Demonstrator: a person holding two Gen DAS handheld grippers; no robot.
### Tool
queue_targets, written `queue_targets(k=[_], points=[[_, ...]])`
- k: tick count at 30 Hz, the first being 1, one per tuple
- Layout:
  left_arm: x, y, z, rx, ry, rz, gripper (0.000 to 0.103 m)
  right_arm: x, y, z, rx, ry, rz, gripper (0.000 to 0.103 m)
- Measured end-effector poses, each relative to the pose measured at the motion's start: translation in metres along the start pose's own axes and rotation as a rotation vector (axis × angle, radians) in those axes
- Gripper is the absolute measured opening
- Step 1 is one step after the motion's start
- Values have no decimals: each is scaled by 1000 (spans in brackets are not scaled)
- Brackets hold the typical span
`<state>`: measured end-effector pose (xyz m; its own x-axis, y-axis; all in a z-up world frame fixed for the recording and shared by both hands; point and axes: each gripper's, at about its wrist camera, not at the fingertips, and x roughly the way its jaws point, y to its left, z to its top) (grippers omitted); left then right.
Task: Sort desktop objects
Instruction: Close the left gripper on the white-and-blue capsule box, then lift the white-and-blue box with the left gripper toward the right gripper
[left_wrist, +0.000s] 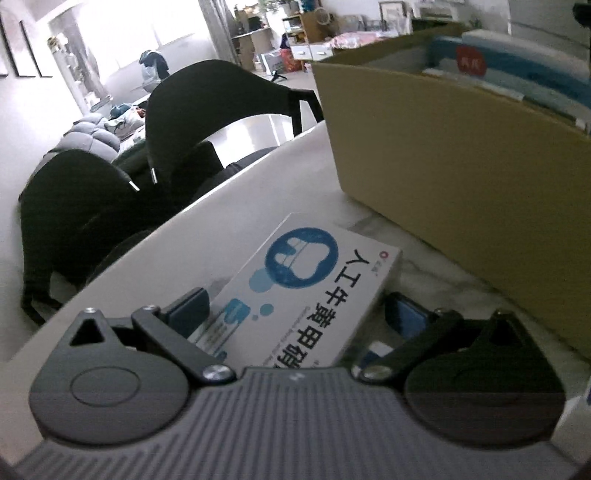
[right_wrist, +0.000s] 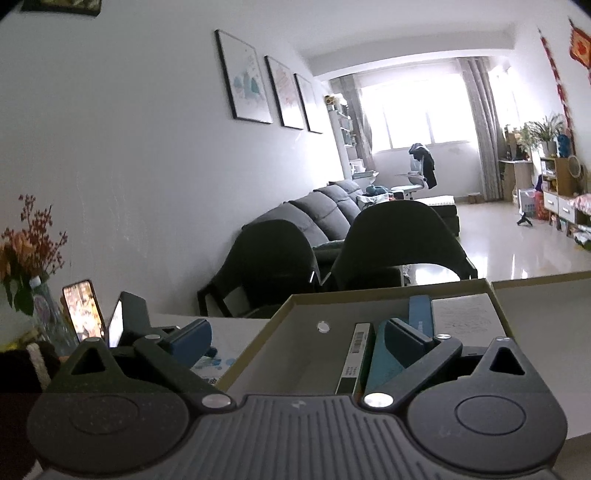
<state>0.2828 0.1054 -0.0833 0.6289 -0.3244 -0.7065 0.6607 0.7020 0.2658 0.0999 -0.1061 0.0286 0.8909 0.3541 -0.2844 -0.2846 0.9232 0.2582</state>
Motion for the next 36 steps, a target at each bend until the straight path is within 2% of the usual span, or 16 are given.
queue_targets(k=[4,7,14,17,22,28,31,36], points=[[2,3,6,-21,23,3,103,1,-4,-1,40,-3,14,101],[4,6,7,-81,45,50,103,2,-3,-2,46,-5,15,101],[3,16,4,-337,129,160,103,-4,-2,0,60,-20,30,101],[1,16,5,-378,141,188,103,-6,0,0,57,-23,30,101],[-10,14,7,-252,65,134,103,-7,0,0,59,-21,29,101],[-7,16,3,-170,106,121,103,-5,-3,0,89,-21,34,101],[-4,24,0,-213,112,103,103,-6,-1,-2,86,-19,38,101],[-1,37,-9,-365,115,58,103,-9,-1,-2,87,-22,38,101]])
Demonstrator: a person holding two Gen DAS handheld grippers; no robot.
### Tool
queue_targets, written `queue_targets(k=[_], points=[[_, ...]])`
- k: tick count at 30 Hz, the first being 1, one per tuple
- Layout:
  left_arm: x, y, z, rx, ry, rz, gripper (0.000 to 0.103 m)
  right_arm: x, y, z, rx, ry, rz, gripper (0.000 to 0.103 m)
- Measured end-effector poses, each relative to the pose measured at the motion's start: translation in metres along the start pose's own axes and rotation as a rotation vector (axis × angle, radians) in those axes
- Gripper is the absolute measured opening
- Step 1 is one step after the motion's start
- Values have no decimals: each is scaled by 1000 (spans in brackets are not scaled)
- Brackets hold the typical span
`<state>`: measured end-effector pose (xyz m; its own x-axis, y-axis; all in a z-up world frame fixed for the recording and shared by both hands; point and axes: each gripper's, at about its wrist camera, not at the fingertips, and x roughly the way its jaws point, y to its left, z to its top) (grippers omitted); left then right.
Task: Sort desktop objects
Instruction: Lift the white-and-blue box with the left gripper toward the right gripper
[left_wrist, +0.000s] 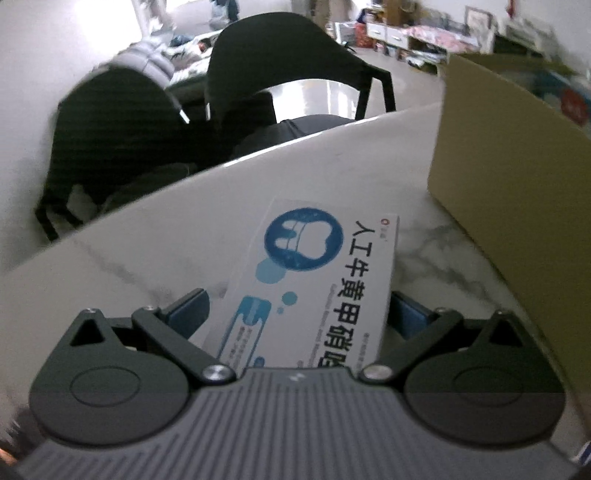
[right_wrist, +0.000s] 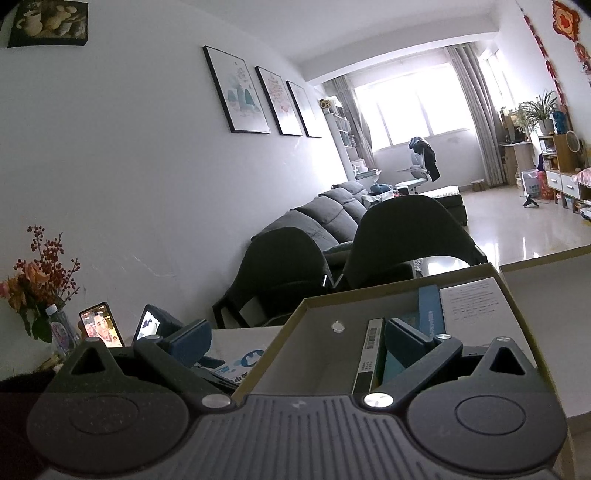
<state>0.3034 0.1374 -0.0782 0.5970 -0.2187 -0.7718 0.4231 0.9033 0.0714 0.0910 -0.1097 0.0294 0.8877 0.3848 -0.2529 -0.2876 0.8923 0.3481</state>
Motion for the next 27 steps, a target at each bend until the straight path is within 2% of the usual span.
queue_targets(k=[3,9,18,27], points=[[1,8,-6,-113,-3,-16,101,-1,0,2,7,-3,4,101],[-8,1,-16,-169,-22,31,91,-10,3,2,18,-17,6,101],[-29,-14,-38,-222,-42,69,86,-24,11,-7,40,3,28,102],[-61,-24,-54,-299,-157,87,84,-30,22,-18,64,43,45,102]])
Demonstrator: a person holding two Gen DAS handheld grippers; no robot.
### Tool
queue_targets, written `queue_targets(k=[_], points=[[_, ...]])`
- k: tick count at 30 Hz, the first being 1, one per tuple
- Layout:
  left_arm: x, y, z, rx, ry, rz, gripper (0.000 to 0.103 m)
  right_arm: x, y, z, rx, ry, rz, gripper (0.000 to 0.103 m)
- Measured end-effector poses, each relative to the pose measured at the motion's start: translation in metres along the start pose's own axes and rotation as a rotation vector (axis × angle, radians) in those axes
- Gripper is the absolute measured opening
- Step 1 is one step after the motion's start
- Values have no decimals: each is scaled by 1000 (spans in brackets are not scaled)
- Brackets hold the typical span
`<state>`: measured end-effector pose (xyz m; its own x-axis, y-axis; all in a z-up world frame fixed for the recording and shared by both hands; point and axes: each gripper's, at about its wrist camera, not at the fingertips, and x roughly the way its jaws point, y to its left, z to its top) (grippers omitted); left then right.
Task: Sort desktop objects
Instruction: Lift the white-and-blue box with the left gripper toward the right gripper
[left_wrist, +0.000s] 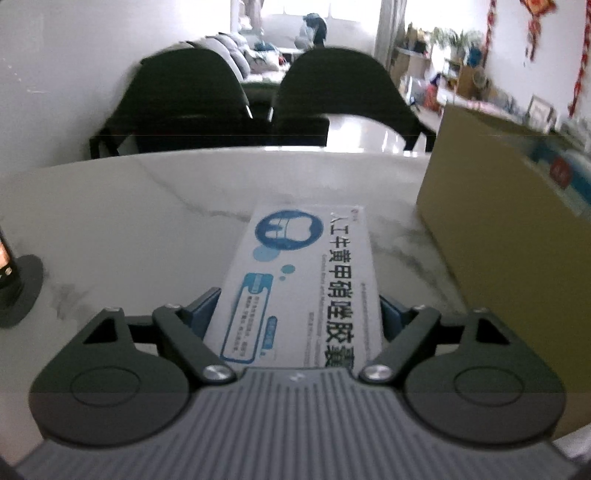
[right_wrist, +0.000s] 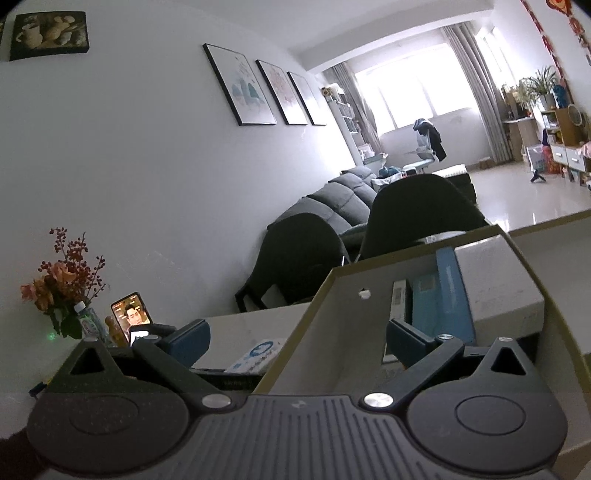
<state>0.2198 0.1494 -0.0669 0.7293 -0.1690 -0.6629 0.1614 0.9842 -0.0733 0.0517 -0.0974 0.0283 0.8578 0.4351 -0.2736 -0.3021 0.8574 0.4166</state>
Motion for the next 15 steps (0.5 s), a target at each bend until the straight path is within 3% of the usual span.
queue_targets(k=[8,15], points=[[-26,7,-2,-89,-70,-15,83,-6,12,-3,0,11,19,102],[-49,13,-12,-160,-78,-5,83,-14,21,-8,11,21,40,102]])
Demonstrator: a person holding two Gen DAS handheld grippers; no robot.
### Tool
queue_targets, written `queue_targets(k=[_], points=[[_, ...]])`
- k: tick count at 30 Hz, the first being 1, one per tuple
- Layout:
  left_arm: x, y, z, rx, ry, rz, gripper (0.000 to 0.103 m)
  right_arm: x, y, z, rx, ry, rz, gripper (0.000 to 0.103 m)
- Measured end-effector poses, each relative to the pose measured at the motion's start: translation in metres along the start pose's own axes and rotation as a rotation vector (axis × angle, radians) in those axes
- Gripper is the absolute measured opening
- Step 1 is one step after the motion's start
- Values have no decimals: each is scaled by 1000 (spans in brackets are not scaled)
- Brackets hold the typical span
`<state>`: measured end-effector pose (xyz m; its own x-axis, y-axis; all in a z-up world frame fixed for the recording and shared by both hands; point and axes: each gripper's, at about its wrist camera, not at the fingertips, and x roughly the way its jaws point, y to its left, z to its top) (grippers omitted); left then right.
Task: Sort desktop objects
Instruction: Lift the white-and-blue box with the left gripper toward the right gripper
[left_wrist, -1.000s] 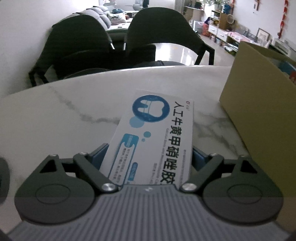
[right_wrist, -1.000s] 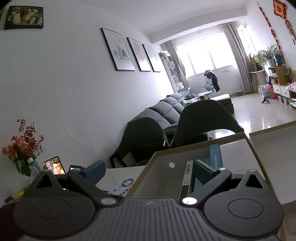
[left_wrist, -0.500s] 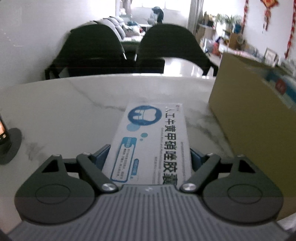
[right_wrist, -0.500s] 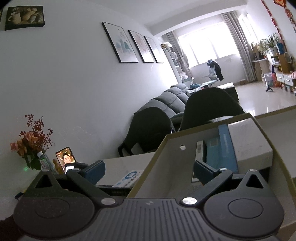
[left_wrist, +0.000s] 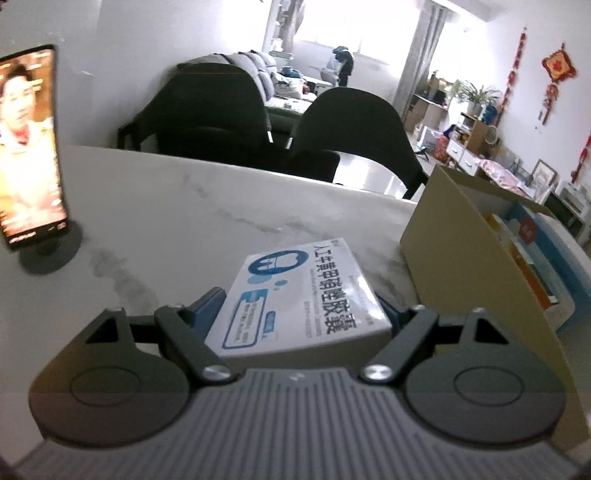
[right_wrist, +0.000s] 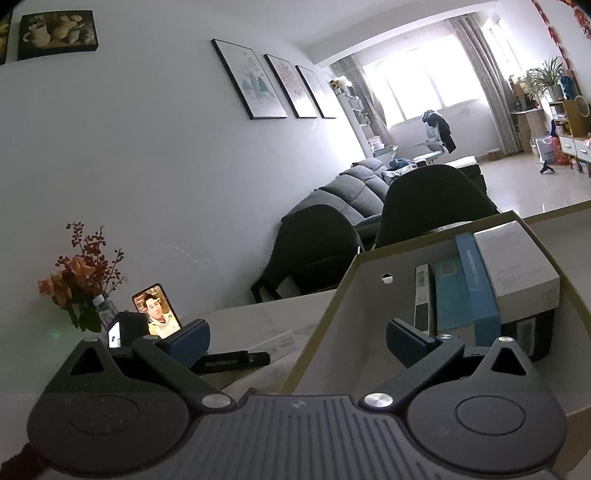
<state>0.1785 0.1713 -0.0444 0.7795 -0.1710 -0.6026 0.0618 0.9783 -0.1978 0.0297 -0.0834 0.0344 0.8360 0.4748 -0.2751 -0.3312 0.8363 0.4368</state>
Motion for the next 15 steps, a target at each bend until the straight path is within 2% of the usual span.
queue_targets(k=[15], points=[[-38,-5,-33,16,-27,40,83,-9,7,-13,18,14,12,102]])
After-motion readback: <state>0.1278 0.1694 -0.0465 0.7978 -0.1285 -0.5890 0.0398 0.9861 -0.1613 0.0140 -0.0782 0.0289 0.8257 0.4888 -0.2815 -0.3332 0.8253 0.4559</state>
